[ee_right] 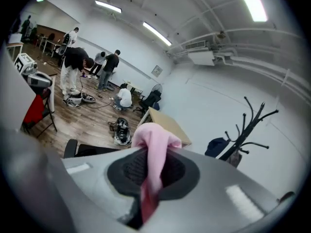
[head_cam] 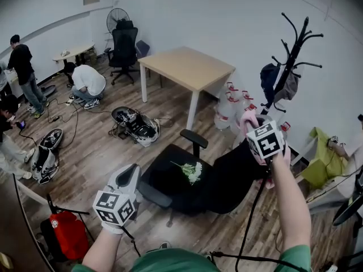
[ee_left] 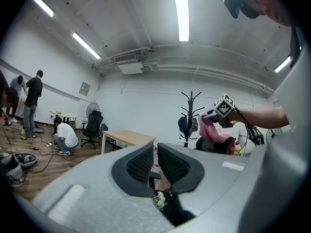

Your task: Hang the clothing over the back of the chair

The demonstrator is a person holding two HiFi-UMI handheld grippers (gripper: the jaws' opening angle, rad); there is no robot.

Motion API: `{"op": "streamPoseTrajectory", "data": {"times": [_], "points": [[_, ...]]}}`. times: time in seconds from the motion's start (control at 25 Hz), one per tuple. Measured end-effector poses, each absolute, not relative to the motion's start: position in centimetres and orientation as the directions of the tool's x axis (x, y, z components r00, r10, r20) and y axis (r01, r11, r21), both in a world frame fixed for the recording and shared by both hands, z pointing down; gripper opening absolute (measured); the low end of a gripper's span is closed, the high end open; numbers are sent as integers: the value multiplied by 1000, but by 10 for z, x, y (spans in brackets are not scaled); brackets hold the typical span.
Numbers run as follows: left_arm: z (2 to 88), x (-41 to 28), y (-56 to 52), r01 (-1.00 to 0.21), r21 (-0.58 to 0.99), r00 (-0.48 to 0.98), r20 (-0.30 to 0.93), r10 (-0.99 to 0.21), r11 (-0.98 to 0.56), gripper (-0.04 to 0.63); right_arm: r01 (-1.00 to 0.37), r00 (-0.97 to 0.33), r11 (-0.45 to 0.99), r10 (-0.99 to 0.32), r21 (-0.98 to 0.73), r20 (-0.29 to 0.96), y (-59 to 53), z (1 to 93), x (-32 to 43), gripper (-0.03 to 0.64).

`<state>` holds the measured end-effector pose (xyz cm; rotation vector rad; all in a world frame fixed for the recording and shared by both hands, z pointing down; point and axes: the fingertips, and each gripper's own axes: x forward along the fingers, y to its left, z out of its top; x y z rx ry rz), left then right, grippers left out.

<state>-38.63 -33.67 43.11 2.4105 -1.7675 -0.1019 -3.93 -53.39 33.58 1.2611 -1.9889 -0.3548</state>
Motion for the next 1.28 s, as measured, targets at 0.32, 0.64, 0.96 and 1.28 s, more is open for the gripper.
{"op": "streamPoseTrajectory", "data": {"times": [0.32, 0.64, 0.96, 1.28], "points": [[453, -412, -327, -958, 175, 244, 88, -966, -226, 37, -572, -210, 627, -735, 529, 644, -529, 466, -66, 40], [464, -418, -324, -955, 210, 233, 106, -967, -207, 37, -558, -157, 688, -638, 465, 754, -520, 493, -53, 191], [466, -390, -345, -952, 188, 267, 121, -956, -242, 37, -501, -222, 729, -630, 467, 744, -493, 460, -44, 219], [472, -348, -369, -928, 214, 333, 118, -935, -304, 37, -520, -217, 703, -658, 485, 721, -478, 440, -10, 236]]}}
